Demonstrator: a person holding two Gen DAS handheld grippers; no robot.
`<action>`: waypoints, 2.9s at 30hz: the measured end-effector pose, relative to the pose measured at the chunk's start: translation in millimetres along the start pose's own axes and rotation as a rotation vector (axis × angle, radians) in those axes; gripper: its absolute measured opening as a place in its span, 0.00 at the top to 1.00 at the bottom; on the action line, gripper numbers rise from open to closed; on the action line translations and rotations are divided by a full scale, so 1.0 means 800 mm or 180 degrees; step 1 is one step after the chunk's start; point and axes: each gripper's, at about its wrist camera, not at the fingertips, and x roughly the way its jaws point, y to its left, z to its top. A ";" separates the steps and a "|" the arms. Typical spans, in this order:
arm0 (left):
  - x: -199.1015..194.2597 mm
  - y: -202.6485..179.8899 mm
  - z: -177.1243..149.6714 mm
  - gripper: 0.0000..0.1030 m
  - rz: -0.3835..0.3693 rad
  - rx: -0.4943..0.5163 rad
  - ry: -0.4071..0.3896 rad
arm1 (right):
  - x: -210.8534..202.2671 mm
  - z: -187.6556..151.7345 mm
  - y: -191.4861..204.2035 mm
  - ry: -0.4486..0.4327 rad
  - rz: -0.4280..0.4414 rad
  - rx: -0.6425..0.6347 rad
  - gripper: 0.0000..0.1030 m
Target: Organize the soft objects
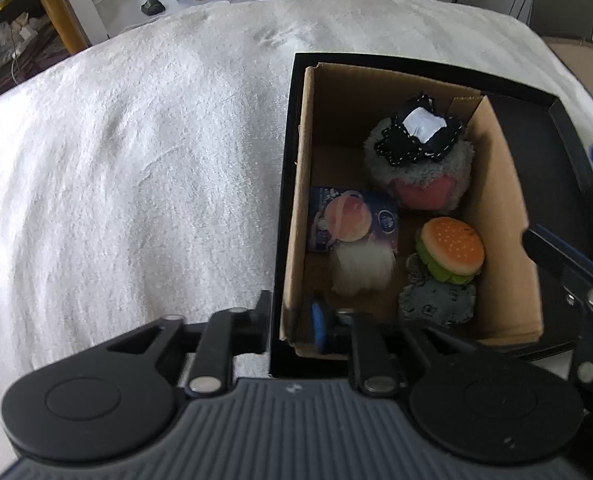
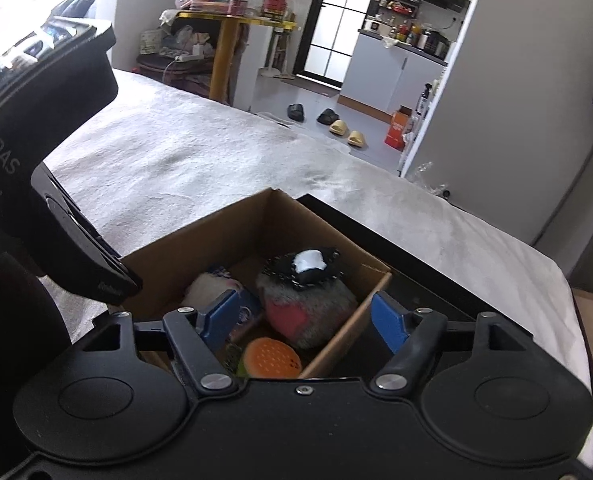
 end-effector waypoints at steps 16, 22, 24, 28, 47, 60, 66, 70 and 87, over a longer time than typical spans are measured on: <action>-0.085 -0.022 -0.007 0.43 0.0185 -0.0079 -0.0394 | -0.069 -0.024 -0.071 -0.0161 -0.0274 0.0870 0.07; -0.129 -0.035 -0.014 0.39 0.0089 -0.0111 -0.0501 | -0.095 -0.040 -0.099 -0.0134 -0.0447 0.1277 0.03; -0.142 -0.041 -0.017 0.39 0.0065 -0.0095 -0.0523 | -0.101 -0.043 -0.106 -0.0125 -0.0506 0.1401 0.03; -0.165 -0.052 -0.024 0.39 0.0105 0.0016 -0.0561 | -0.122 -0.048 -0.112 -0.0140 -0.0513 0.1618 0.00; -0.249 -0.062 -0.058 0.32 0.0017 0.0170 -0.0730 | -0.208 -0.057 -0.121 -0.0167 -0.0642 0.2186 0.00; -0.295 -0.065 -0.089 0.28 -0.0046 0.0257 -0.0953 | -0.246 -0.063 -0.110 -0.0211 -0.0793 0.2296 0.00; -0.312 -0.065 -0.103 0.24 -0.0055 0.0282 -0.1042 | -0.267 -0.065 -0.103 -0.0264 -0.0735 0.2328 0.00; -0.323 -0.064 -0.113 0.23 -0.0050 0.0263 -0.1071 | -0.279 -0.065 -0.101 -0.0252 -0.0777 0.2359 0.00; -0.339 -0.070 -0.146 0.17 -0.0093 0.0272 -0.1063 | -0.306 -0.067 -0.077 -0.0097 -0.0810 0.2266 0.00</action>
